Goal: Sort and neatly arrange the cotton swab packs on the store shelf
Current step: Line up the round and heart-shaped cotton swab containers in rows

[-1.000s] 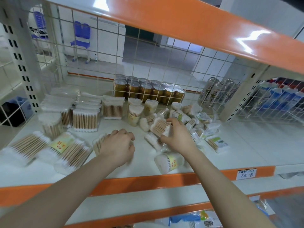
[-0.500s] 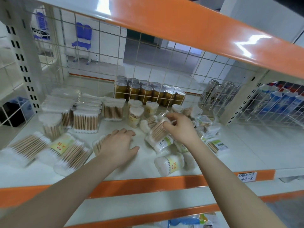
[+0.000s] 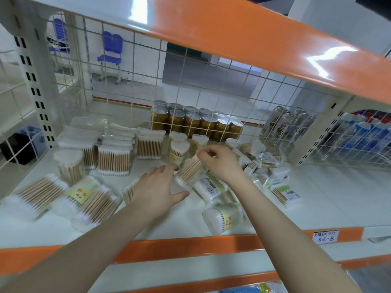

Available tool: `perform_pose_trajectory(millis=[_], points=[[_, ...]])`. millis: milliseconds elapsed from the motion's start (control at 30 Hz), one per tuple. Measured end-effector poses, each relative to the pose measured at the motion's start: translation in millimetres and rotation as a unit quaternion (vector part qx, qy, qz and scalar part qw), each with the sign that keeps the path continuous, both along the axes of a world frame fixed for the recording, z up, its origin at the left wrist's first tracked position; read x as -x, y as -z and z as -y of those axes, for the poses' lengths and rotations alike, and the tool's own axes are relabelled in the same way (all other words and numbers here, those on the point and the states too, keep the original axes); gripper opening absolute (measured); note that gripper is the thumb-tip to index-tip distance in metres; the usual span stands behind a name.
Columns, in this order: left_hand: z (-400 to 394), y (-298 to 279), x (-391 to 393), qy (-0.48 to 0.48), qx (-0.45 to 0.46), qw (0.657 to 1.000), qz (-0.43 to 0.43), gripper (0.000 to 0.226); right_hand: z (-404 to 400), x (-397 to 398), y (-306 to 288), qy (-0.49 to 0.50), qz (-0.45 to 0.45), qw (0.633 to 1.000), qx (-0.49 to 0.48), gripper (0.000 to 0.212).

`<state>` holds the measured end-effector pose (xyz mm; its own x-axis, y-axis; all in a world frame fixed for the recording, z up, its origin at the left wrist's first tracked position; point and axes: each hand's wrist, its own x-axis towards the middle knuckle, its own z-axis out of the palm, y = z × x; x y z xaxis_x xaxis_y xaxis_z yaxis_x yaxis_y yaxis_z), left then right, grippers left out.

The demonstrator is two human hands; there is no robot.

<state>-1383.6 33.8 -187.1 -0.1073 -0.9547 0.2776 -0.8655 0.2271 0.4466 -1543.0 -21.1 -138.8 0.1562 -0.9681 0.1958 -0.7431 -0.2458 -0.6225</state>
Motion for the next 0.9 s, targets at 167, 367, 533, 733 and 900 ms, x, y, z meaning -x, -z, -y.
perform_pose_trajectory(millis=[167,367,533,733,900], points=[[3,0,-2,-0.005,-0.014,1.0,0.016,0.068,2,-5,1,-0.006,0.004,1.0,-0.003,0.026],[2,-1,-2,-0.014,-0.008,1.0,0.003,0.061,2,-8,-3,-0.022,0.04,0.998,-0.035,0.045],[4,-4,-9,-0.005,-0.015,0.999,-0.048,0.058,3,-2,-1,-0.053,0.073,0.994,-0.065,0.033],[4,-6,-12,-0.023,-0.025,0.998,-0.058,0.058,8,4,8,-0.051,0.012,0.997,-0.06,0.022],[9,-8,-16,-0.021,-0.017,0.993,-0.115,0.063,8,7,15,-0.065,-0.019,0.995,-0.079,0.024]])
